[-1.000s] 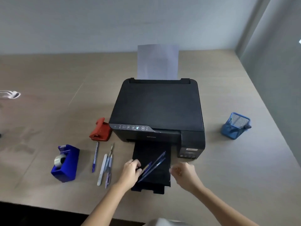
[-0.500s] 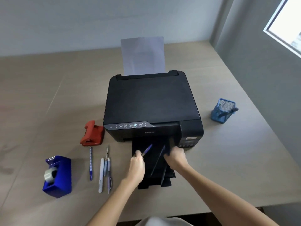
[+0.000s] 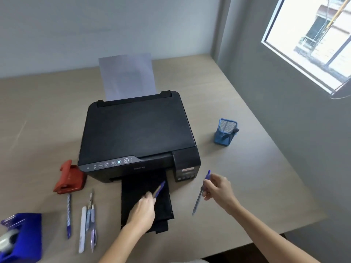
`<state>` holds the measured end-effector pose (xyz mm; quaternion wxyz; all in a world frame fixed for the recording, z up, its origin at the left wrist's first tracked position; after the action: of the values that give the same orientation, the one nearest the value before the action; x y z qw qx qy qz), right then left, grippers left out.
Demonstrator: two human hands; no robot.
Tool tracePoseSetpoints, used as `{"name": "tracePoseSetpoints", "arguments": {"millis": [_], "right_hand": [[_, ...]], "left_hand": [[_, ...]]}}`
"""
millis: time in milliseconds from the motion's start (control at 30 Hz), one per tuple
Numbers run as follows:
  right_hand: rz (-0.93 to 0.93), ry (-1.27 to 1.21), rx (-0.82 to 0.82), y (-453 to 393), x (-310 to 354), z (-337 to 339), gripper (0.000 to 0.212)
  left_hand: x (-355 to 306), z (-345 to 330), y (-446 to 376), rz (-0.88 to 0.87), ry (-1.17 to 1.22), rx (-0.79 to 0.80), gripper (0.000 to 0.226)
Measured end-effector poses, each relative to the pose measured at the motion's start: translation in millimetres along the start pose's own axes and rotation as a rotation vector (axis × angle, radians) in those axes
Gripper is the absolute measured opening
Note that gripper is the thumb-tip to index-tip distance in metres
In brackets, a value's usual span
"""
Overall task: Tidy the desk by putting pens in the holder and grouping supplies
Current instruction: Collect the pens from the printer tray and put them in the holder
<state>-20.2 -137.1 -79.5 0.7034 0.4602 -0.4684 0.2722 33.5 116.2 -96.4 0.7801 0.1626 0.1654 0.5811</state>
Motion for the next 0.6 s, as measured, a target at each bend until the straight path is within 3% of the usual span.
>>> {"name": "tracePoseSetpoints", "arguments": {"millis": [67,133,267,467,500,600], "right_hand": [[0.015,-0.081,-0.083,-11,4,40,0.016],[0.051,-0.171,-0.160,-21,14,80,0.016],[0.156,-0.270,-0.319,-51,43,153,0.013],[0.329,-0.331,-0.414,-112,99,204,0.014],[0.352,-0.326,-0.402,-134,115,223,0.016],[0.399,-0.136,-0.384,-145,126,204,0.018]], "left_hand": [[-15,9,15,-0.079,0.097,0.099,0.011],[-45,29,25,-0.193,0.129,0.163,0.018],[-125,77,15,-0.406,0.349,0.112,0.021],[-239,151,-72,-0.350,0.914,-0.071,0.020],[-274,166,-99,-0.319,0.977,-0.119,0.018],[-286,178,-134,-0.286,1.049,-0.215,0.010]]}}
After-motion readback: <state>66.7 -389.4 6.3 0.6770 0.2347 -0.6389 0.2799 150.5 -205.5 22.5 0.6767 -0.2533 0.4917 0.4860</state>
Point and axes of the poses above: each hand's wrist, its own y-axis away from the middle knuckle, its own z-axis out of the back of the hand, x = y × z, the point moved 5 cm from there along -y, towards the middle knuckle, and after that the axes turned 10 degrees about -y, right-handed, at the moved point
